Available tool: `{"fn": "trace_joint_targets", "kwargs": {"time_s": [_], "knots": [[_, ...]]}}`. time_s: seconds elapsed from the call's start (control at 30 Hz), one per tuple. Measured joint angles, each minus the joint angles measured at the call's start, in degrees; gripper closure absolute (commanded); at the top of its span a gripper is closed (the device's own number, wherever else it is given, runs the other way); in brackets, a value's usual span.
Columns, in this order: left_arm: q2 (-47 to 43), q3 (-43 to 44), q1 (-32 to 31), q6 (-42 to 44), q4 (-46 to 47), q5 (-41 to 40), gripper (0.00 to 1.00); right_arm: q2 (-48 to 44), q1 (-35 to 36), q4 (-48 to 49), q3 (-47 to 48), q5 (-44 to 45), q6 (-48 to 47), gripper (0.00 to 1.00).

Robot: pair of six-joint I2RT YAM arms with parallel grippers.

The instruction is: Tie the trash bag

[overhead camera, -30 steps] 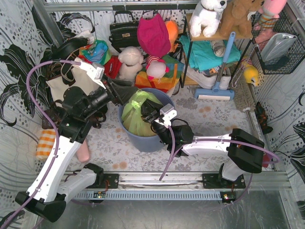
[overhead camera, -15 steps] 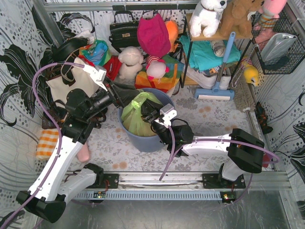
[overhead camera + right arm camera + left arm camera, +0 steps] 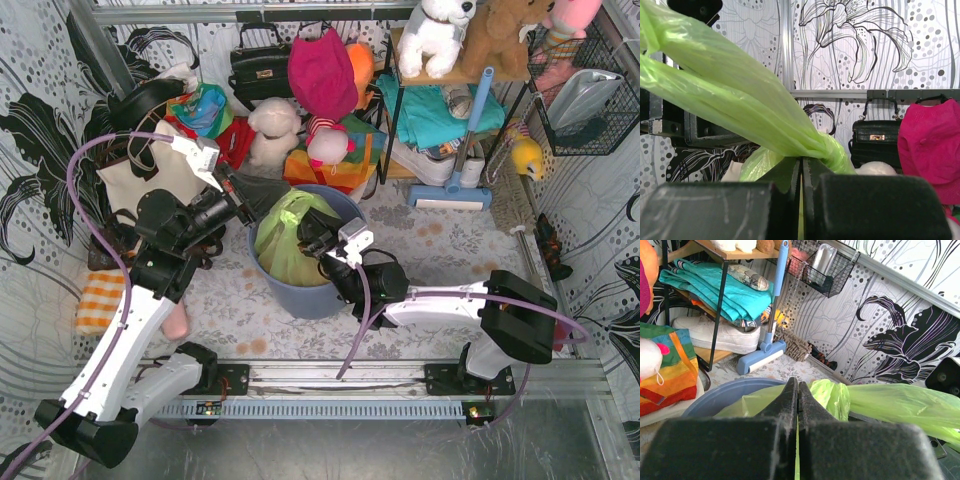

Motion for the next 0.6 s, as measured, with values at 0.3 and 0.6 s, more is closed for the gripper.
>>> {"fn": "trace_joint_targets", "kwargs": {"time_s": [0.3,0.6], "knots": [[0.1,1.0,0.0,-0.2,-0.1,0.2,0.98,-0.3,0.0,0.0,-0.7,0.7,0.1,1.0],[-4.2,1.0,0.0,0.8,-5.0,-2.8,0.53,-0.3,0.0,0.0,-0.7,0.8,0.1,1.0]]}}
